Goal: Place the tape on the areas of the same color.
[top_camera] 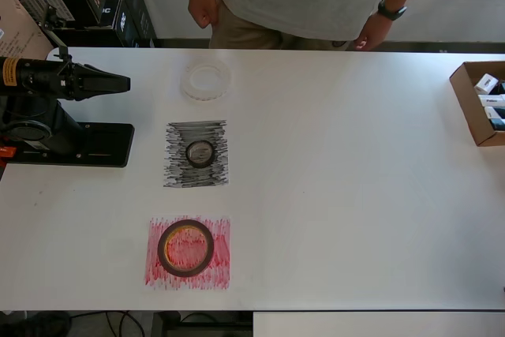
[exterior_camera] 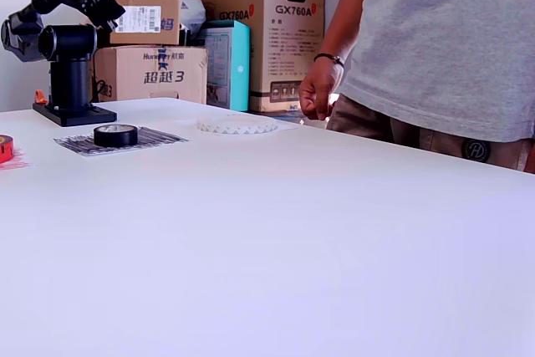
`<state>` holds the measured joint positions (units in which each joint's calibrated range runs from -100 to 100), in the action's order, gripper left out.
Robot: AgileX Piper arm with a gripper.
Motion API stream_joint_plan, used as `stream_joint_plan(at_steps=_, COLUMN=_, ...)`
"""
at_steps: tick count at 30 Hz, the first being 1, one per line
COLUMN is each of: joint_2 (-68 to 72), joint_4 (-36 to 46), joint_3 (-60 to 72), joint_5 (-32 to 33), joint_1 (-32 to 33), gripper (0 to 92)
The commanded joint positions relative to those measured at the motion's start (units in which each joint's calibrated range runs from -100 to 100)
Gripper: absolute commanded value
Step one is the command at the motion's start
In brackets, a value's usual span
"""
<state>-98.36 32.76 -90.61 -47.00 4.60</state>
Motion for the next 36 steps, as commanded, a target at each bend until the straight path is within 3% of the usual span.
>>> stream_joint_plan(at_steps=1, joint_2=-0.8, joint_4=0.29, joint_3=-0.4, joint_5=0.01, joint_1=-0.09, gripper=49.4)
stream_joint_plan(at_steps=36, joint_2=-0.8, joint_4=0.2, joint_3=-0.58, joint_5=0.51, joint_1=0.22, gripper=49.2)
